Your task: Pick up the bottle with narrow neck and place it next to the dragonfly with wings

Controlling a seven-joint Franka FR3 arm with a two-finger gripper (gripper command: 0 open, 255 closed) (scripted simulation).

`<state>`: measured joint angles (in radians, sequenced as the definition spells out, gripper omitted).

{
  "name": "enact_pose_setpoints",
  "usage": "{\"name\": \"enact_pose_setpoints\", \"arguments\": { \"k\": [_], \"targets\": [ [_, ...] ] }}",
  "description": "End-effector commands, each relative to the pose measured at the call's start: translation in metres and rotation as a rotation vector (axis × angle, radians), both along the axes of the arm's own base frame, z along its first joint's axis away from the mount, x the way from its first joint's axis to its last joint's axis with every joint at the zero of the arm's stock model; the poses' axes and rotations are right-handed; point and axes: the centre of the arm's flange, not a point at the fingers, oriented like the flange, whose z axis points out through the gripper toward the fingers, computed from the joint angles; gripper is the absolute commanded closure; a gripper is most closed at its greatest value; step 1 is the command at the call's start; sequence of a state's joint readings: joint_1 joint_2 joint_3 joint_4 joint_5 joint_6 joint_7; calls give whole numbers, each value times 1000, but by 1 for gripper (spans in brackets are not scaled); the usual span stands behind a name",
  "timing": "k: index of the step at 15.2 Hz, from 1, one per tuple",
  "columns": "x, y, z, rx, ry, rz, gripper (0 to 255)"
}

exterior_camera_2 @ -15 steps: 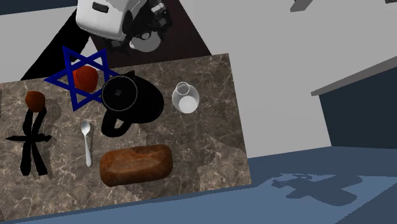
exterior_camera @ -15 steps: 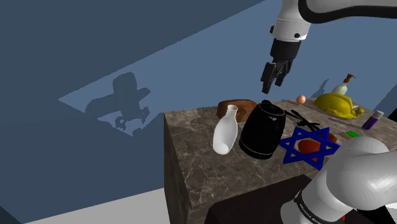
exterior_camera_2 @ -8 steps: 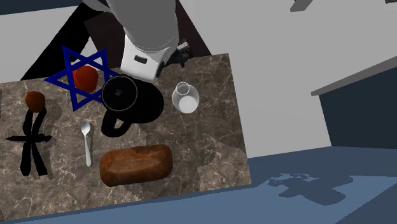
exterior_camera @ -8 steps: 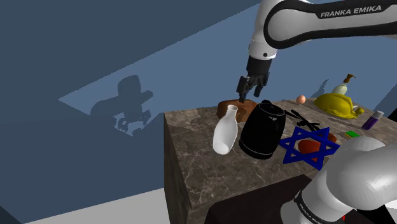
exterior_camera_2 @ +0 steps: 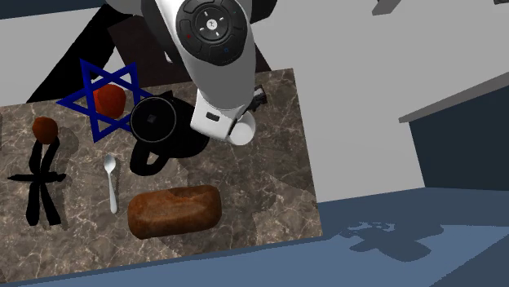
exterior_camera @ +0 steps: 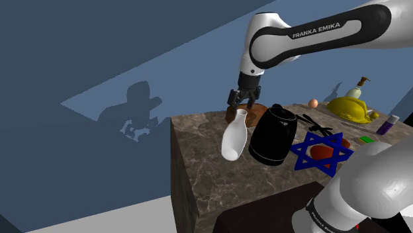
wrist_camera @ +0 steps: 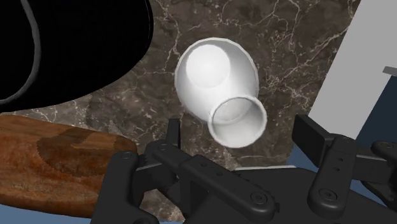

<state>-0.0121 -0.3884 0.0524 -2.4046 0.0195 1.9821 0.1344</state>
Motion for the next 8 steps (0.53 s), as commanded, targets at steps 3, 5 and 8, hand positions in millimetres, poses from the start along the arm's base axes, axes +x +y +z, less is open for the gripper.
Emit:
{"name": "enact_pose_setpoints", "arguments": {
  "k": [3, 5, 8],
  "targets": [
    [-1, 0, -21, 1, -1, -2, 0],
    [-1, 0, -35, 1, -1, -2, 0],
    [-1, 0, -35, 1, -1, -2, 0]
  ]
}}
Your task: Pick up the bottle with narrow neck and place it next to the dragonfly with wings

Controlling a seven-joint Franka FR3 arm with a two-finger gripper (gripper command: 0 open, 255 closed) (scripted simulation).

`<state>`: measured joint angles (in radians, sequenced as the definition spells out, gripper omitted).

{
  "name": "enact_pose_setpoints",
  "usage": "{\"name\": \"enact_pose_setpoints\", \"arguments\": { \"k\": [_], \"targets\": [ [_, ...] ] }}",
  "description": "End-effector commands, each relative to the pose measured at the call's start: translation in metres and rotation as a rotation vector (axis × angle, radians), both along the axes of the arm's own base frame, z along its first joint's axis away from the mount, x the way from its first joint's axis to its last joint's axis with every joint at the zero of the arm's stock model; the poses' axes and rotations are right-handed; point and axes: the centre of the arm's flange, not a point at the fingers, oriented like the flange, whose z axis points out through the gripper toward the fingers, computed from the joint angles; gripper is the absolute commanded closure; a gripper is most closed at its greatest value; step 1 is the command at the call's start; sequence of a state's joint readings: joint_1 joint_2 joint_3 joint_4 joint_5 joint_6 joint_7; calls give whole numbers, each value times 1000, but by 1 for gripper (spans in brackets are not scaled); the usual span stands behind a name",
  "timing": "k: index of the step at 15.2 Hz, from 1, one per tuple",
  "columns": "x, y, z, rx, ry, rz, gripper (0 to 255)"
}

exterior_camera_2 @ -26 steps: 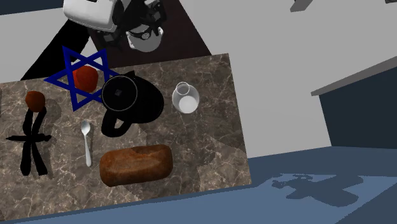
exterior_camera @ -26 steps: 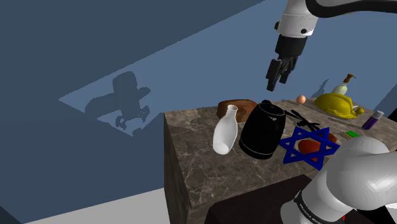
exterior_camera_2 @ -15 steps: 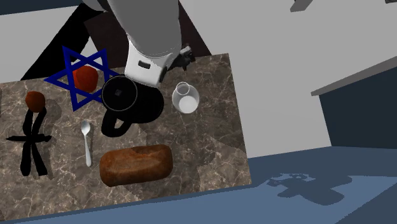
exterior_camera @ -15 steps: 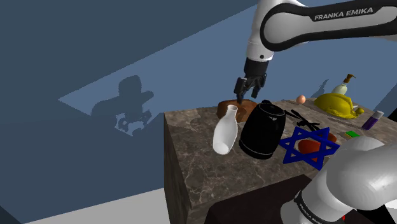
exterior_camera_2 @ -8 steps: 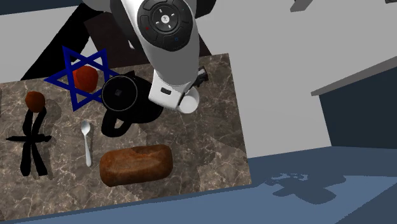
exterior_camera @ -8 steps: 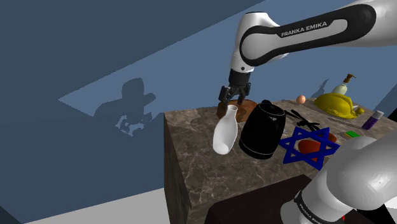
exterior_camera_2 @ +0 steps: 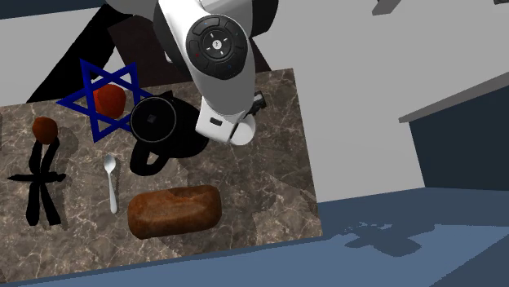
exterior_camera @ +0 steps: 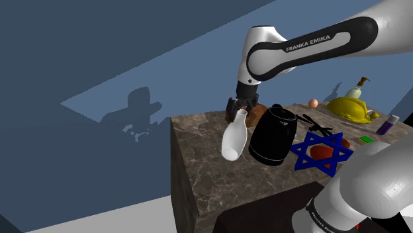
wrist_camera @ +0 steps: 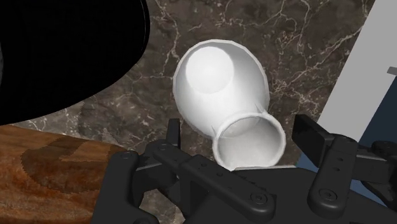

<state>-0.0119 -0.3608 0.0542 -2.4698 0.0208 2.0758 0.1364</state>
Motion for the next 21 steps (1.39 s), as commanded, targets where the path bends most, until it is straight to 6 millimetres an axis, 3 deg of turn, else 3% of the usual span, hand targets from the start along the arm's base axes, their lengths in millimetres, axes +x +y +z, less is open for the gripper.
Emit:
{"name": "enact_pose_setpoints", "arguments": {
  "k": [1, 5, 6, 15, 21],
  "targets": [
    [0, 0, -1, 0, 0, 0, 0],
    [0, 0, -1, 0, 0, 0, 0],
    [0, 0, -1, 0, 0, 0, 255],
    [0, 0, -1, 0, 0, 0, 255],
    [0, 0, 31, 0, 0, 0, 255]
  ]
}}
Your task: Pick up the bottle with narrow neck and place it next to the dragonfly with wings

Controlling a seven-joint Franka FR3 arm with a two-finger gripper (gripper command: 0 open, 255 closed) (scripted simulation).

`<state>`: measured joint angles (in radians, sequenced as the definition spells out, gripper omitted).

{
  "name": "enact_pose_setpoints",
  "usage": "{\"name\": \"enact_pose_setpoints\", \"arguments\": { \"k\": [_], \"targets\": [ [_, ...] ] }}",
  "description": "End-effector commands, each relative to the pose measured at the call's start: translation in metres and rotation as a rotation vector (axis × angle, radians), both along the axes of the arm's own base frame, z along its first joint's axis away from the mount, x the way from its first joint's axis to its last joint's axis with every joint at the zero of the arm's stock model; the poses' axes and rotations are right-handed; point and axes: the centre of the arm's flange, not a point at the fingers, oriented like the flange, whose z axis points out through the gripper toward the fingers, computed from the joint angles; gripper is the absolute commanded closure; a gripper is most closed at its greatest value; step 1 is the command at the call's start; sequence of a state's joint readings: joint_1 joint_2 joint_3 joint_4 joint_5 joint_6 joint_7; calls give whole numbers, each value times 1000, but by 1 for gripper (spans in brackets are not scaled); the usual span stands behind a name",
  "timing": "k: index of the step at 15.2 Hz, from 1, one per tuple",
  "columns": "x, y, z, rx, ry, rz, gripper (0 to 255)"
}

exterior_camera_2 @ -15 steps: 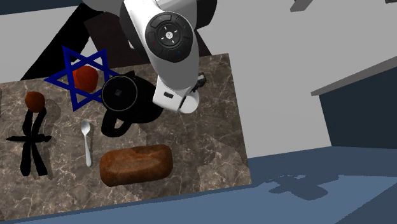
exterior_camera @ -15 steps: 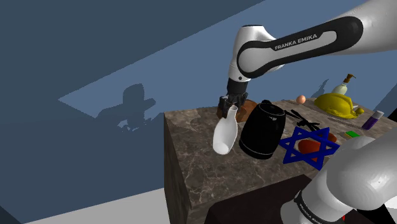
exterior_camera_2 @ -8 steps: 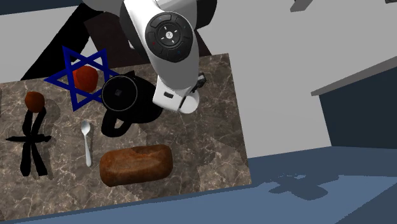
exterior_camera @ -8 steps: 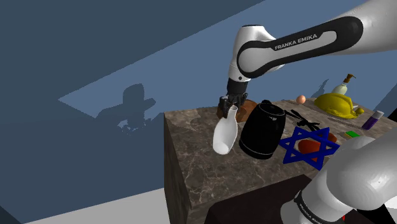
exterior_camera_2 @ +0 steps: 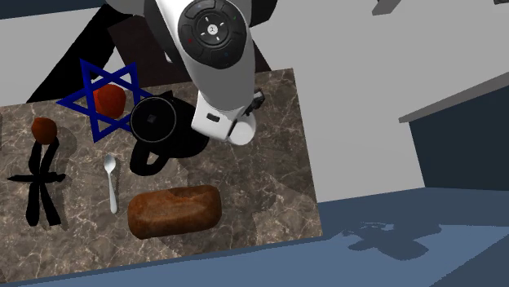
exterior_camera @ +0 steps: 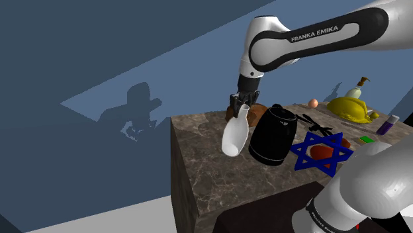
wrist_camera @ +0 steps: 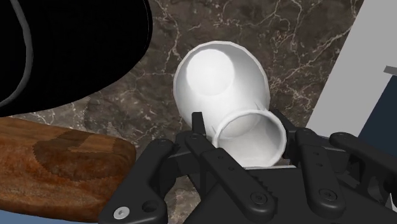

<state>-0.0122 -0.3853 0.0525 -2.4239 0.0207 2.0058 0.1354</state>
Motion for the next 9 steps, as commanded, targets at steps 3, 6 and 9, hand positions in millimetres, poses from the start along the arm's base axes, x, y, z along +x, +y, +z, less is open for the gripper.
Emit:
{"name": "enact_pose_setpoints", "arguments": {
  "k": [3, 6, 9],
  "targets": [
    [0, 0, 21, 0, 0, 0, 255],
    [0, 0, 37, 0, 0, 0, 255],
    [0, 0, 53, 0, 0, 0, 255]
  ]
}}
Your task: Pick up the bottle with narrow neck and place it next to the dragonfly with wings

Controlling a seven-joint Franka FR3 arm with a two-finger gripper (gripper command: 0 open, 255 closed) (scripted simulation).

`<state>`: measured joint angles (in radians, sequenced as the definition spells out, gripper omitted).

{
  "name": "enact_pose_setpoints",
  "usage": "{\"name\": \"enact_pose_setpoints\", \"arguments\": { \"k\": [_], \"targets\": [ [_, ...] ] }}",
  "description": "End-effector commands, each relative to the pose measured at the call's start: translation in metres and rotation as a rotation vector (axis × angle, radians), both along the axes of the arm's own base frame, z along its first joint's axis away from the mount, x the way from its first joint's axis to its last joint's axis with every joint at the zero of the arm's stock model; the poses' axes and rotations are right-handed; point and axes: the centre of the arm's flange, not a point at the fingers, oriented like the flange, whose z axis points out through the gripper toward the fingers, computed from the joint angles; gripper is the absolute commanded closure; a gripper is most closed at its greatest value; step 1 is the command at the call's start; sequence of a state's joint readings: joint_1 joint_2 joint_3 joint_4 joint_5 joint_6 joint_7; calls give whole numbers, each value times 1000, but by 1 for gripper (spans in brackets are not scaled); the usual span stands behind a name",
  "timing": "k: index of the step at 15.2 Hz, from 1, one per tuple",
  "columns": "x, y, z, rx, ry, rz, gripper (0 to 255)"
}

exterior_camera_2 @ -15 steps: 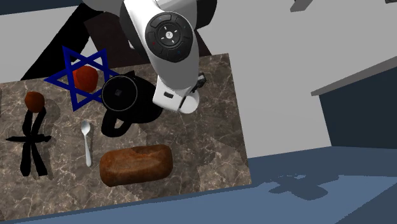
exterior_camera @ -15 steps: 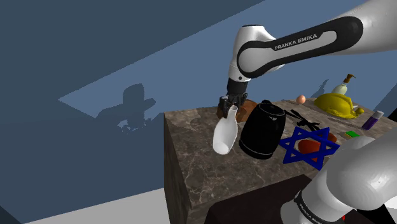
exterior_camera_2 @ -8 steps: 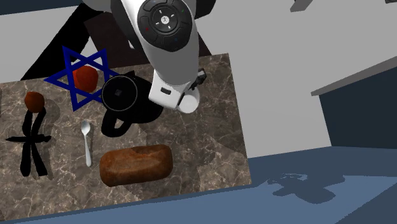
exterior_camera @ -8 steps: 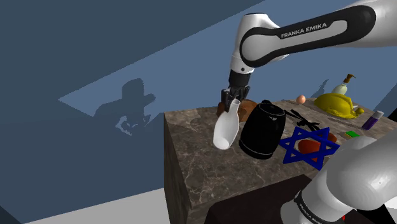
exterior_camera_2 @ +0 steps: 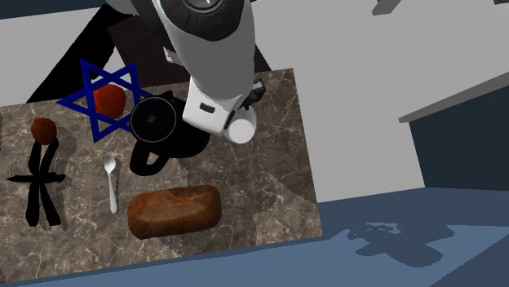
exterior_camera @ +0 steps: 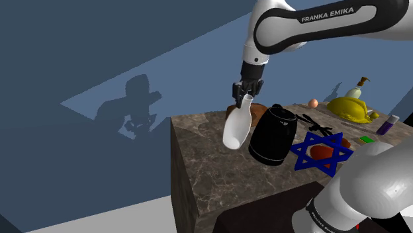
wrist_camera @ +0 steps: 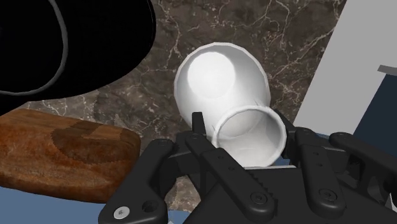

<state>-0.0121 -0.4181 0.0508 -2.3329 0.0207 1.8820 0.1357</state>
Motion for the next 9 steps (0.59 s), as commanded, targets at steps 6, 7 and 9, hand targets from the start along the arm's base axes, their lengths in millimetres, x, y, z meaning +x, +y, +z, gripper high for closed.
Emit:
{"name": "enact_pose_setpoints", "arguments": {
  "k": [6, 7, 9],
  "targets": [
    [1, 0, 38, 0, 0, 0, 255],
    [1, 0, 43, 0, 0, 0, 255],
    [1, 0, 54, 0, 0, 0, 255]
  ]
}}
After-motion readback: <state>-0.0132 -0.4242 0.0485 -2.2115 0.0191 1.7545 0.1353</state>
